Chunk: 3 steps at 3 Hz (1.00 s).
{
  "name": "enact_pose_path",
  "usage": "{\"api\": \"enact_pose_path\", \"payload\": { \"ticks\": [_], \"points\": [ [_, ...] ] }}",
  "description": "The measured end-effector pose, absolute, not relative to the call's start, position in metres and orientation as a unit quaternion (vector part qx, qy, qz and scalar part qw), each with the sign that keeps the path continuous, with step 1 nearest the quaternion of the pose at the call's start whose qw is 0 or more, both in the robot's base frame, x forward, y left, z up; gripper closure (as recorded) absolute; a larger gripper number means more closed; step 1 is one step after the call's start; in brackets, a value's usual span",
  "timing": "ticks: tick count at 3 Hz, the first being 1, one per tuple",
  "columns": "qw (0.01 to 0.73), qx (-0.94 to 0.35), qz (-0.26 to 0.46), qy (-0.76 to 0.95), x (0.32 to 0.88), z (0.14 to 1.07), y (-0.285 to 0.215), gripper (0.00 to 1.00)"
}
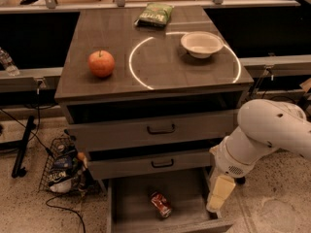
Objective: Pick coke can from bottom drawer and place on counter
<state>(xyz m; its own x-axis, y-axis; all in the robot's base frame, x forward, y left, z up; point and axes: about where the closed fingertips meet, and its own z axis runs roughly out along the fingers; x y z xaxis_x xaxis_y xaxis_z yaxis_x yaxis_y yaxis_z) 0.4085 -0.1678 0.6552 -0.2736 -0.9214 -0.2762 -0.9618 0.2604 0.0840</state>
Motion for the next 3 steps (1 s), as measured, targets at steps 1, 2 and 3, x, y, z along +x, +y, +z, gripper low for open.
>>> {"api": "enact_pose_path", "payload": {
  "ticks": [1,2,3],
  "points": [
    [0.086,-0.597,0.118,0.789,0.409,0.655,-0.168,0.0],
    [0.085,-0.581,0.14,0.797,0.407,0.631,-0.162,0.0],
    [0.09,-0.546,0.184,0.812,0.407,0.583,-0.144,0.0]
  ]
}}
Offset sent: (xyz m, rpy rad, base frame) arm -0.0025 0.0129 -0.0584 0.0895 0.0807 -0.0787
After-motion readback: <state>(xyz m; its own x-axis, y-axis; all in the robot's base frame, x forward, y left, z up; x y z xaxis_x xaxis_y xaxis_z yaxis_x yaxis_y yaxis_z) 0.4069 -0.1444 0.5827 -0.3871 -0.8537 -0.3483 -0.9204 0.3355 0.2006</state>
